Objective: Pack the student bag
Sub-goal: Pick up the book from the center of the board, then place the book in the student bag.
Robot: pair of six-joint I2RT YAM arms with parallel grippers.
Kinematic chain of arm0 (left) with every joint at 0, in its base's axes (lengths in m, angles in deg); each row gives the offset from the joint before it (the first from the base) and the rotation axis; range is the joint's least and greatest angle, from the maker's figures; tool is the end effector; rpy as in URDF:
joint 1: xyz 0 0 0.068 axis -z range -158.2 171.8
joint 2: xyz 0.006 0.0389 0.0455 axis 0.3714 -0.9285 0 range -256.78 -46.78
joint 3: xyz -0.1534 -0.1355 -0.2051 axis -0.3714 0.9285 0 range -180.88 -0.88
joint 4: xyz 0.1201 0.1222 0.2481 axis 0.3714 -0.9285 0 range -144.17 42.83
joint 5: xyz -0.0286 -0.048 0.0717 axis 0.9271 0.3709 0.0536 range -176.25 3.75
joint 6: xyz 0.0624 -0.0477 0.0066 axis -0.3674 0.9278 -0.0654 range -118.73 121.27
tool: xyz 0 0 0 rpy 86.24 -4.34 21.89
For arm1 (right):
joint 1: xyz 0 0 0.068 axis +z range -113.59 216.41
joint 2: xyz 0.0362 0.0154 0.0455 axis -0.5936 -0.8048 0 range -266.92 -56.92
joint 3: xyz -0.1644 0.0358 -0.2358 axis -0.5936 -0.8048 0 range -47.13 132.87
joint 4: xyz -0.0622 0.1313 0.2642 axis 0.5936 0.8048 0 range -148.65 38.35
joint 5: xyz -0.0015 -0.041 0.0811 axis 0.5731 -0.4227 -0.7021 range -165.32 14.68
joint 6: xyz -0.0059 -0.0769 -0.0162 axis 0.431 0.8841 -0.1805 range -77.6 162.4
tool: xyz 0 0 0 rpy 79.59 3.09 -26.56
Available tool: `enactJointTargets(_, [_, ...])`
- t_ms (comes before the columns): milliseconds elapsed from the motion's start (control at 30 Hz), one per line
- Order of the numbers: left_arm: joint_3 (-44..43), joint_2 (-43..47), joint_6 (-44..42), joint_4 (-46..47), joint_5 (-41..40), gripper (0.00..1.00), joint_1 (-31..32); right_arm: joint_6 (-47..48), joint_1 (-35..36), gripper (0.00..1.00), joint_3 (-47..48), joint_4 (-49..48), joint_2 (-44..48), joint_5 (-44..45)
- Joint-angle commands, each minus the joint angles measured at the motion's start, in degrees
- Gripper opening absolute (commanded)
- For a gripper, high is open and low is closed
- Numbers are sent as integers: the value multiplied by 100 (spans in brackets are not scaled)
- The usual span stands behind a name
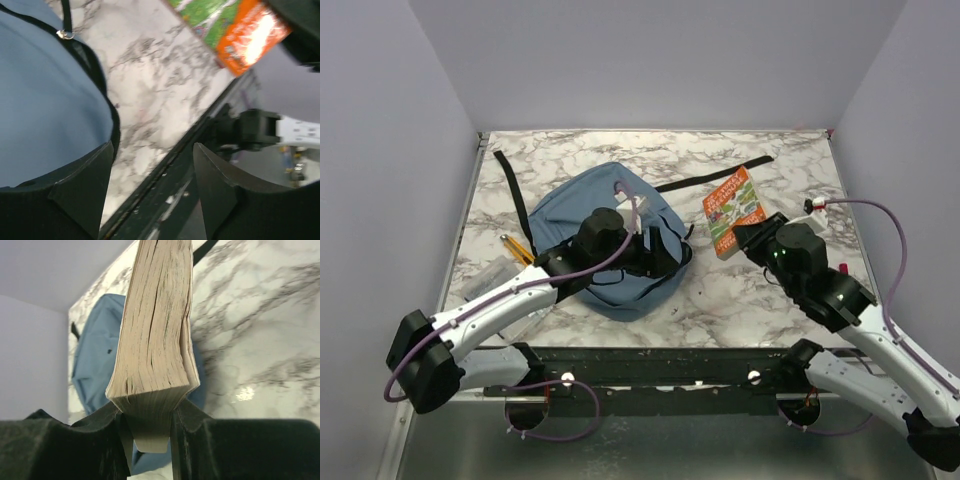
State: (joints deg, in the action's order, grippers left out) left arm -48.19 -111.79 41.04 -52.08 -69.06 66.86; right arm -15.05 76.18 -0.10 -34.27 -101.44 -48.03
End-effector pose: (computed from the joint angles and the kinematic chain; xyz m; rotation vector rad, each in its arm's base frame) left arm 0.2126 -0.2414 0.2851 0.3173 2.1487 -1.2130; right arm 0.1953 0.1222 0.3334 0.6133 1.8692 0.6732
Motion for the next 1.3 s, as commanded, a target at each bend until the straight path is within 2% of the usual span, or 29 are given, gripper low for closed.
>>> enactJointTargets(0, [-711, -689, -1350, -1936, -1450, 67, 526, 521, -3, 1, 337, 768, 611, 789])
enactJointTargets(267, [-1378, -1459, -1821, -2600, -2325, 66, 1123, 396, 3, 1, 237, 1094, 1122, 671])
enactJointTargets(400, [-1742, -1860, -1950, -3032, -2827, 54, 1177, 421, 5, 1, 182, 1121, 1108, 349])
enactJointTargets(533, [-1922, -2053, -2038, -3227, -3254, 36, 1174, 595, 2, 1, 110, 1162, 1069, 78])
enactJointTargets(600, [-1997, -2130, -2077, -3290, -3346, 32, 1173, 609, 4, 1, 80, 1245, 1043, 34])
enactJointTargets(667, [-2081, -2217, -2136, -3367, -3420, 33, 1172, 661, 5, 0, 60, 1304, 1011, -40])
enactJointTargets(767, [-2198, -2353, -2210, -3464, -3336, 43, 1180, 667, 4, 1, 52, 1380, 971, -126])
enactJointTargets(867, [-2249, -2461, -2235, -3469, -3092, 47, 1172, 704, 5, 1, 42, 1385, 940, -242])
enactJointTargets(900, [-2272, -2514, -2241, -3480, -3057, 45, 1172, 724, 0, 1, 51, 1380, 931, -284])
enactJointTargets(933, [-2303, -2564, -2251, -3505, -3062, 37, 1174, 739, 5, 0, 56, 1377, 910, -354])
enactJointTargets(967, [-2336, -2596, -2259, -3544, -3104, 24, 1173, 746, 5, 1, 68, 1369, 886, -441])
enactJointTargets(1033, [-2416, -2588, -2305, -3625, -3233, 8, 1172, 795, 3, 1, 77, 1350, 827, -688])
enactJointTargets(1100, [-2516, -2481, -2369, -3705, -3460, 0, 1172, 769, 4, 1, 103, 1384, 756, -991])
enactJointTargets(1267, [-2758, -1965, -2567, -3809, -4412, 0, 1155, 581, 3, 1, 97, 1358, 670, -1777])
